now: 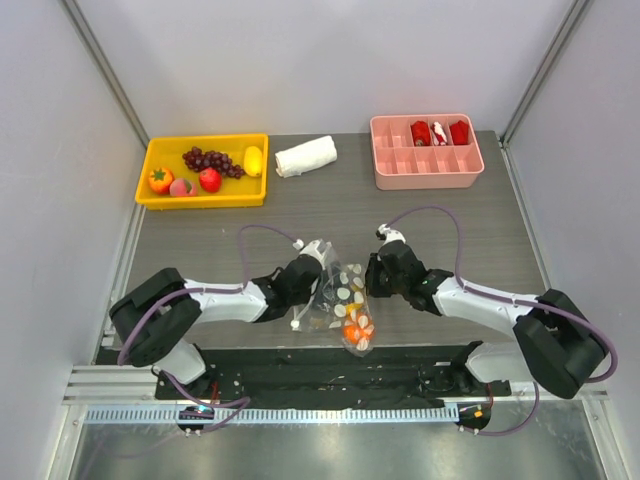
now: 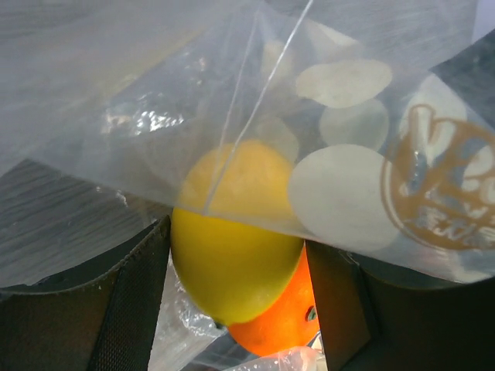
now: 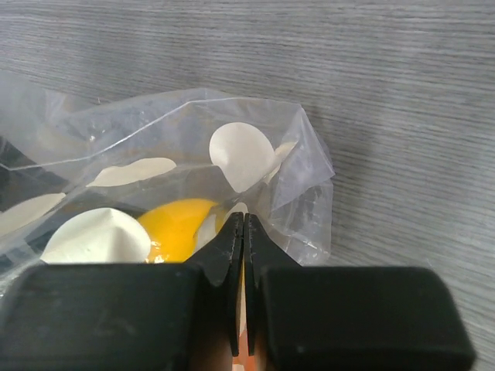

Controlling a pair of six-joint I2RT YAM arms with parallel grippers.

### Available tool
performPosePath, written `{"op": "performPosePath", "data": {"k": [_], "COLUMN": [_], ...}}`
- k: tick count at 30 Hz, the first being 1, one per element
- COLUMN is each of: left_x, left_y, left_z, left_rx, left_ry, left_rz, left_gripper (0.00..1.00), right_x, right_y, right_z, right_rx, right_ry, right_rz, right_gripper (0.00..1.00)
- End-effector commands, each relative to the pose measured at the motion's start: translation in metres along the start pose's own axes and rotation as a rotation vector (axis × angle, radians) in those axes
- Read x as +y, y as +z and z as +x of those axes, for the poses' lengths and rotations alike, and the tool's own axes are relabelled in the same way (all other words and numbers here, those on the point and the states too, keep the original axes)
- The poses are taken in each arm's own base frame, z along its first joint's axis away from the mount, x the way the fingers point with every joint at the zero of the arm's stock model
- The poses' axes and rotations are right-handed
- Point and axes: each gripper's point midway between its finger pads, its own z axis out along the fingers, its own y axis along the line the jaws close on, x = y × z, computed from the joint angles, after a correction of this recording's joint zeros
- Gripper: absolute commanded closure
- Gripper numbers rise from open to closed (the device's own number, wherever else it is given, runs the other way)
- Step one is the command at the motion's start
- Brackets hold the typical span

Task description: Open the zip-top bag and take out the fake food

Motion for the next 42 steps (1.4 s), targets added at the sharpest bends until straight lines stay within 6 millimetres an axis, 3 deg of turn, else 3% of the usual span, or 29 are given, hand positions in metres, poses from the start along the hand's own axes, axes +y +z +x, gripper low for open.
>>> {"op": "performPosePath", "data": {"k": [1, 5, 9, 11, 13, 14, 16, 17, 18, 20, 22, 23, 26, 27, 28, 35, 36, 37, 39, 42], "left_x": [-0.011, -0.01, -0.006, -0.012, 0.001, -0.007, 0.004, -0.006, -0.004, -0.005, -0.022, -0.014, -0.02, -0.007, -0.007, -0.011, -0.009, 0.008, 0.019, -0.006], "left_y": [0.013, 0.016, 0.009, -0.004, -0.015, -0.027, -0.04, -0.051, -0.056, -0.068, -0.083, -0.092, -0.118, -0.129, -0.138, -0.179, -0.184, -0.194, -0.205, -0.192], "left_z": [-0.013, -0.011, -0.01, -0.015, -0.014, -0.02, -0.018, -0.025, -0.022, -0.017, -0.021, -0.01, -0.014, -0.008, -0.009, -0.005, -0.023, -0.024, -0.039, -0.051], "left_rx": [-0.042, -0.027, -0.024, -0.043, -0.047, -0.067, -0.058, -0.083, -0.071, -0.041, -0.027, 0.039, 0.079, 0.117, 0.117, 0.165, 0.09, 0.09, 0.026, -0.065], "left_ry": [0.04, 0.055, 0.059, 0.067, 0.085, 0.092, 0.099, 0.099, 0.099, 0.079, 0.063, 0.074, 0.121, 0.144, 0.161, 0.298, 0.299, 0.265, 0.24, 0.203], "left_rz": [0.021, 0.012, -0.011, 0.002, -0.052, -0.036, -0.09, -0.06, -0.073, -0.073, -0.045, -0.091, -0.137, -0.203, -0.208, -0.165, -0.228, -0.33, -0.447, -0.313], "left_gripper": [0.33, 0.41, 0.68, 0.75, 0.85, 0.88, 0.99, 1.0, 1.0, 1.0, 1.0, 1.0, 1.0, 1.0, 1.0, 1.0, 1.0, 1.0, 1.0, 1.0], "right_x": [0.025, 0.02, 0.012, 0.004, -0.01, -0.016, -0.024, -0.026, -0.025, -0.013, 0.002, 0.006, 0.019, 0.018, 0.017, 0.024, 0.025, 0.027, 0.034, 0.068], "right_y": [0.002, -0.001, -0.01, -0.016, -0.025, -0.032, -0.042, -0.048, -0.051, -0.058, -0.067, -0.069, -0.082, -0.084, -0.086, -0.086, -0.087, -0.088, -0.092, -0.108], "right_z": [0.005, 0.004, -0.004, -0.008, -0.023, -0.024, -0.032, -0.031, -0.031, -0.024, -0.018, -0.014, -0.01, -0.011, -0.012, -0.016, -0.016, -0.017, -0.021, -0.026], "right_rx": [0.031, 0.017, -0.005, -0.005, -0.058, -0.044, -0.069, -0.056, -0.051, -0.026, -0.004, 0.006, 0.007, -0.006, -0.017, -0.012, -0.008, -0.011, -0.025, -0.048], "right_ry": [0.022, 0.022, -0.008, -0.022, -0.04, -0.053, -0.071, -0.087, -0.09, -0.088, -0.079, -0.077, -0.083, -0.086, -0.095, -0.106, -0.108, -0.11, -0.118, -0.128], "right_rz": [-0.124, -0.106, -0.047, 0.013, 0.113, 0.16, 0.215, 0.229, 0.225, 0.15, 0.055, 0.028, -0.062, -0.064, -0.064, -0.086, -0.091, -0.098, -0.126, -0.313], "right_gripper": [0.96, 0.99, 0.99, 0.98, 0.98, 0.95, 0.86, 0.82, 0.76, 0.71, 0.61, 0.58, 0.46, 0.41, 0.38, 0.35, 0.35, 0.35, 0.33, 0.19]}}
